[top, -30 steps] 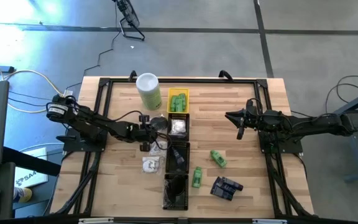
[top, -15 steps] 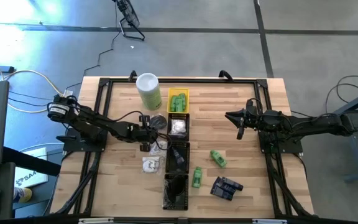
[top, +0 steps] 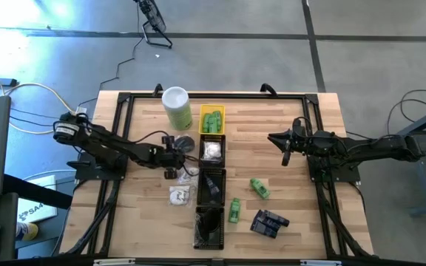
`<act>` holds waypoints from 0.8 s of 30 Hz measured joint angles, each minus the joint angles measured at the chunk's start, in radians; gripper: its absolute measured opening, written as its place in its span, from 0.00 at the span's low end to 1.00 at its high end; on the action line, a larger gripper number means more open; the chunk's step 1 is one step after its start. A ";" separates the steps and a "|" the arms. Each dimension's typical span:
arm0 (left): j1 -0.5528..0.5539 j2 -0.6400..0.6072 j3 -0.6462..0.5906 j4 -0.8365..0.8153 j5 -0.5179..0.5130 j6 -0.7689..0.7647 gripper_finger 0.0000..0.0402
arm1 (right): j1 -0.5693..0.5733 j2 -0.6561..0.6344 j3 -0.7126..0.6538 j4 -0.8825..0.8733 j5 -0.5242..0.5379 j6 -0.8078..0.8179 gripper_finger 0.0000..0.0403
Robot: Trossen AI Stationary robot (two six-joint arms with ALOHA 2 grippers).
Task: Pick & Place Travel size toiletries
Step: Put the black hairbrush into the bottom black basket
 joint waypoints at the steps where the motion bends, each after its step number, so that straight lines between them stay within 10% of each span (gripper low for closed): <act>1: 0.000 -0.013 0.000 -0.019 0.001 -0.012 0.00 | 0.000 0.000 0.000 0.000 -0.001 0.000 0.11; 24: -0.001 -0.179 0.304 -0.451 0.009 -0.164 0.00 | 0.000 0.000 0.000 -0.047 0.000 -0.002 0.11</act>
